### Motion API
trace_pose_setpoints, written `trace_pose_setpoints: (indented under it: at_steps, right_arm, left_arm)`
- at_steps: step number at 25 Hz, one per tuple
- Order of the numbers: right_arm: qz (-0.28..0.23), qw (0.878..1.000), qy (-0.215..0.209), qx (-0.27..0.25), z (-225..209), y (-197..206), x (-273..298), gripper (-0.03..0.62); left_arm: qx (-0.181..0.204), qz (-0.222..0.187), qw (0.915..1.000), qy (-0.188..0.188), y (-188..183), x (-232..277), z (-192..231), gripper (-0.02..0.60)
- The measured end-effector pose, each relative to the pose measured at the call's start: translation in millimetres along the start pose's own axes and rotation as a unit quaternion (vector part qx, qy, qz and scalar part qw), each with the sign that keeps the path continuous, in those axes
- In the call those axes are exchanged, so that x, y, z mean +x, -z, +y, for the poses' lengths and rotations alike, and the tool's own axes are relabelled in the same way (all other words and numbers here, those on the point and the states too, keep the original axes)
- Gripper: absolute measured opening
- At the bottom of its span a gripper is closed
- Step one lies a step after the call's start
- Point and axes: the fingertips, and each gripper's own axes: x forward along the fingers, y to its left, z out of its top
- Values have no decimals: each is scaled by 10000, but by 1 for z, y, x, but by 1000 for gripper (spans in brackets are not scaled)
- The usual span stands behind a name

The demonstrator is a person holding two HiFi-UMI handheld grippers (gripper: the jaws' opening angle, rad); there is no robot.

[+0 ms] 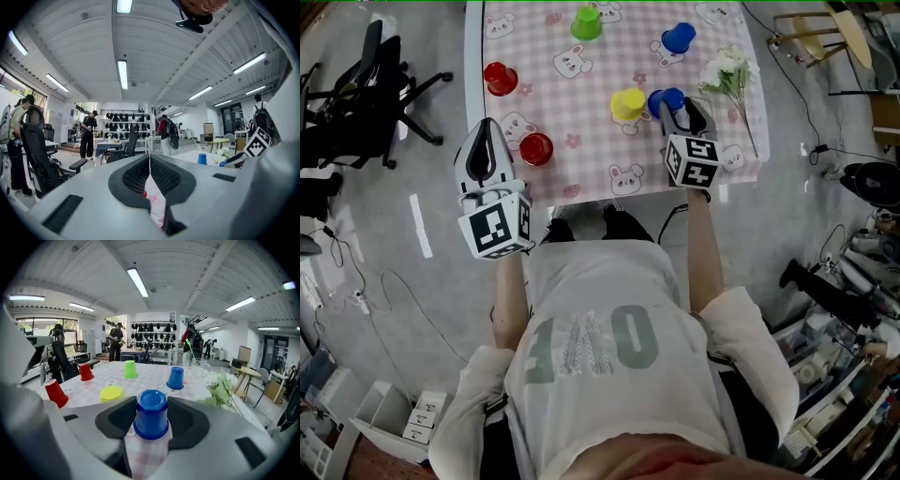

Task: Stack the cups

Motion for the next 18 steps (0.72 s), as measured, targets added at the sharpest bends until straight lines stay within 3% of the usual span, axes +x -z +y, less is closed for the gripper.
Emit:
trace_pose_setpoints:
  at_steps: [12,18]
  right_arm:
    - [91,9999,-61,38,3,8,3,215]
    - [-608,9980,-155,-123,23,-48,-37,224]
  left_arm:
    - [-7,22,9999,-105,3,-4,8,29]
    - [-35,-34,9999,-94,-1,-3,7,28]
